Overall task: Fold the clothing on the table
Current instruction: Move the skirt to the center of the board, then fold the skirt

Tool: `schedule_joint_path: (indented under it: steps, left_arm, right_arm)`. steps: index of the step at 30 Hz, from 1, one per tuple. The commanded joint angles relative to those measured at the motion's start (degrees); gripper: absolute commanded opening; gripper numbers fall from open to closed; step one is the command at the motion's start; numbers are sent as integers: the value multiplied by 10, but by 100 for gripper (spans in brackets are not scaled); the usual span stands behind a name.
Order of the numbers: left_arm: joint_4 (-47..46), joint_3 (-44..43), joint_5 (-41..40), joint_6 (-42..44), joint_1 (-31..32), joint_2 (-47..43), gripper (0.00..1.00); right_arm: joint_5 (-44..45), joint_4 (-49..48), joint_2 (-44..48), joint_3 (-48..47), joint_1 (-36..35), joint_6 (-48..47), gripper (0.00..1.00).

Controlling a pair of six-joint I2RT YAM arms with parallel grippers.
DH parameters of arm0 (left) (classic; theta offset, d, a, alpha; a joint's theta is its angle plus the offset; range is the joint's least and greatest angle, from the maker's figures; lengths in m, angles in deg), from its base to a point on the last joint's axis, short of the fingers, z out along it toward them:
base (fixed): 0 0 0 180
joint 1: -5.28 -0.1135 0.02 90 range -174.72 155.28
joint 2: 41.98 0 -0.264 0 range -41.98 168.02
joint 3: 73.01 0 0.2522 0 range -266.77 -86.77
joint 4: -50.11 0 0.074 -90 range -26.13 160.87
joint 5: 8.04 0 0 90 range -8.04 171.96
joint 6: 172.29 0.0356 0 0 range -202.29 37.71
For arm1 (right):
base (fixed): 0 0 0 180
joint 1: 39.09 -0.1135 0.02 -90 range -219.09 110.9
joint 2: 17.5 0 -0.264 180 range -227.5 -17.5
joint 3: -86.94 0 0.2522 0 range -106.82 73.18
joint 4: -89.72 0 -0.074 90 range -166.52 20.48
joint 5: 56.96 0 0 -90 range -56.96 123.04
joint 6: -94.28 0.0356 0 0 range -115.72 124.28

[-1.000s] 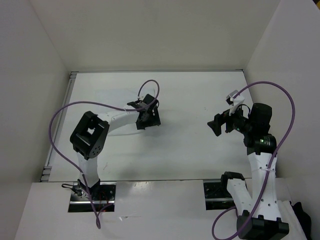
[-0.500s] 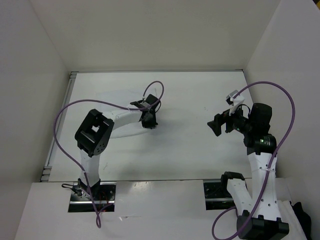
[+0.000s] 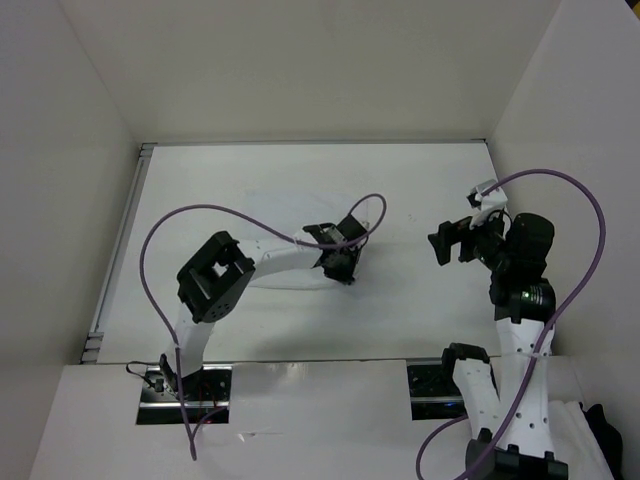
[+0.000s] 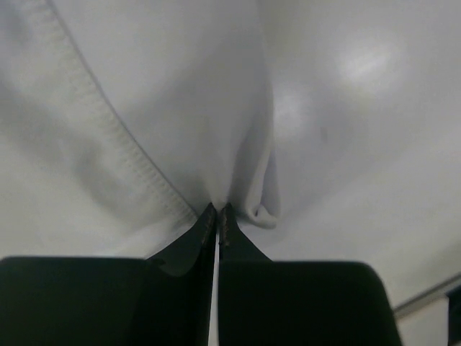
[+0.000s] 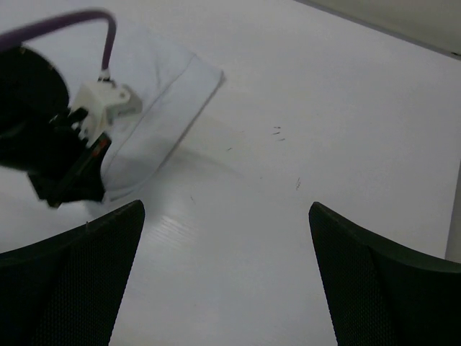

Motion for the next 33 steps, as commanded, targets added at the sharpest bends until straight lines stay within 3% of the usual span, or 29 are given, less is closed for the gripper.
schedule_joint_path:
  steps: [1,3,4,5,6,7,8,10,11,14,16,17,21,25,29,33]
  left_arm:
    - [143,89,3,3,68,-36,0]
    - [158,135,-71,-60,83,-107,0]
    - [165,158,-92,-82,84,-189,1]
    - [165,195,-112,-122,84,-227,7]
    - [180,209,-130,-140,78,-263,17]
    - [180,220,-142,-156,67,-319,37]
    - [180,232,-142,-175,61,-341,71]
    - [173,248,-148,-202,61,-380,95]
    - [173,254,-148,-213,61,-388,100]
    - [154,271,-131,-239,61,-412,100]
    - [94,297,-99,-264,61,-435,100]
    - [72,329,-66,-276,61,-442,100]
    - [17,408,-58,-376,81,-505,96]
    - [-28,498,-58,-501,89,-603,96]
    - [-37,547,-70,-555,94,-682,94]
    - [-62,570,-56,-583,99,-695,94]
  right_arm:
    - [43,-51,7,11,4,31,99]
    - [43,-51,-8,11,4,31,99]
    - [43,-51,-20,11,4,36,99]
    - [33,-51,-31,11,4,36,99]
    - [32,-51,-41,11,4,36,99]
    - [26,-51,-69,11,4,41,99]
    - [18,-51,-86,11,4,41,99]
    - [-1,-39,-125,-5,4,25,99]
    - [-28,-27,-168,-12,4,14,99]
    - [-101,50,-272,-42,-2,-40,99]
    - [-120,93,-320,-68,-18,-57,99]
    - [-114,93,-355,-69,-30,-57,99]
    - [-103,93,-419,-81,-112,-37,99]
    - [-93,104,-486,-101,-118,-30,99]
    - [-93,112,-545,-120,-124,-30,99]
    - [-79,117,-592,-127,-134,-25,99]
